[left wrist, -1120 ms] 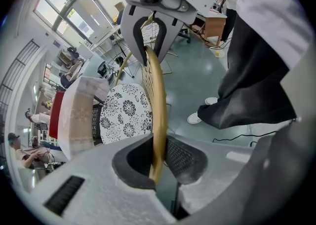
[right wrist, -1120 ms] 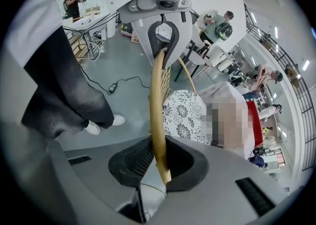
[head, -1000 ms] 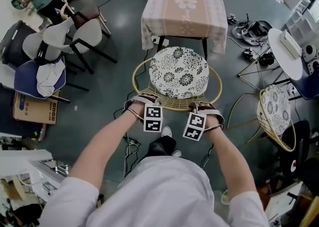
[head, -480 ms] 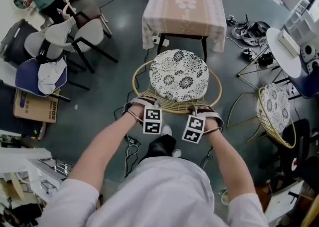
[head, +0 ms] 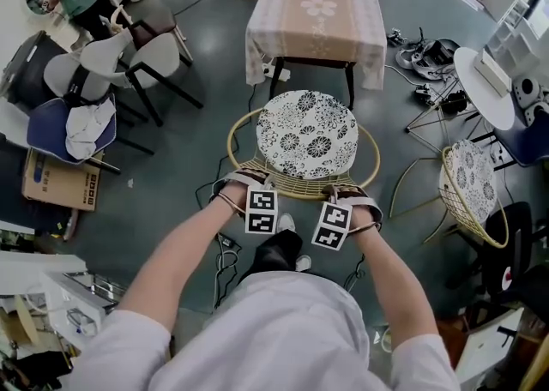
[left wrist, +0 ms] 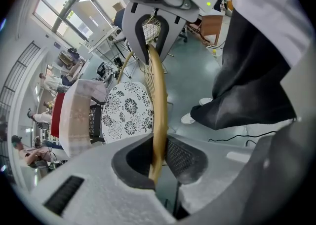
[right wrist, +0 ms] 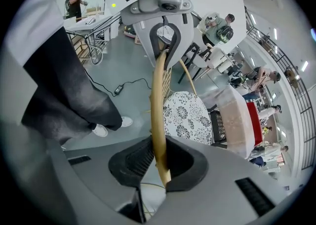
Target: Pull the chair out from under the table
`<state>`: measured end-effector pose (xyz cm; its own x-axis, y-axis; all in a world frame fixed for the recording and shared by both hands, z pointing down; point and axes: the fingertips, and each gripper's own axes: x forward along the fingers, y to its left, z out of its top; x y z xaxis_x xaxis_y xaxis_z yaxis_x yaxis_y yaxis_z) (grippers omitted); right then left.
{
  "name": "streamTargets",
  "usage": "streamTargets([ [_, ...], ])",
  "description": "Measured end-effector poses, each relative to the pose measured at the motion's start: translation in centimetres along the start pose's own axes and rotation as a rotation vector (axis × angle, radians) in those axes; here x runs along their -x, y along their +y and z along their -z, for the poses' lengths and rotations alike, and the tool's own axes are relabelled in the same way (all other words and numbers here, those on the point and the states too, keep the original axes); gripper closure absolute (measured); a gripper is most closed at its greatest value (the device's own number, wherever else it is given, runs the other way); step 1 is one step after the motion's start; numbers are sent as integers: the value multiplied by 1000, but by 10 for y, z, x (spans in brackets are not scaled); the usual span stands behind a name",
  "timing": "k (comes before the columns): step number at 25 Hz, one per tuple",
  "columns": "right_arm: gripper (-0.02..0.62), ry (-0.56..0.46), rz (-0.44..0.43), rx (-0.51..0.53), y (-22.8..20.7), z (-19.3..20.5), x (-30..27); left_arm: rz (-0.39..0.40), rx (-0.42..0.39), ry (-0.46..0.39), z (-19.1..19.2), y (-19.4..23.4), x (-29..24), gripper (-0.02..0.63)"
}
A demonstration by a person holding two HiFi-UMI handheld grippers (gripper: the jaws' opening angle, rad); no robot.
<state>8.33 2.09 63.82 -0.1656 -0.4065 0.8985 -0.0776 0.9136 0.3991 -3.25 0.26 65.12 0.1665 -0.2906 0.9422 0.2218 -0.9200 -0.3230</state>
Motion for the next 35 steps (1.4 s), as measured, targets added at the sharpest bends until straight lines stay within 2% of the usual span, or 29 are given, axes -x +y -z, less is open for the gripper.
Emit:
streamTargets([
  [11, 549, -8, 6, -1, 19, -3, 8, -10, 10, -2, -3, -20, 7, 558],
  [17, 545, -17, -9, -72, 19, -3, 10, -61, 40, 7, -4, -20, 8, 554],
  [20, 541, -23, 9, -86, 19, -3, 11, -91, 78, 15, -5, -18, 10, 543],
  [26, 511, -55, 28, -123, 16, -4, 19, -96, 148, 0, -7, -18, 21, 523],
  [30, 502, -81, 47, -201, 13, -3, 29, -107, 215, -40, -9, -20, 34, 520],
  [35, 503, -125, 82, -379, 12, -13, 44, -141, 287, -111, -5, -20, 45, 520],
])
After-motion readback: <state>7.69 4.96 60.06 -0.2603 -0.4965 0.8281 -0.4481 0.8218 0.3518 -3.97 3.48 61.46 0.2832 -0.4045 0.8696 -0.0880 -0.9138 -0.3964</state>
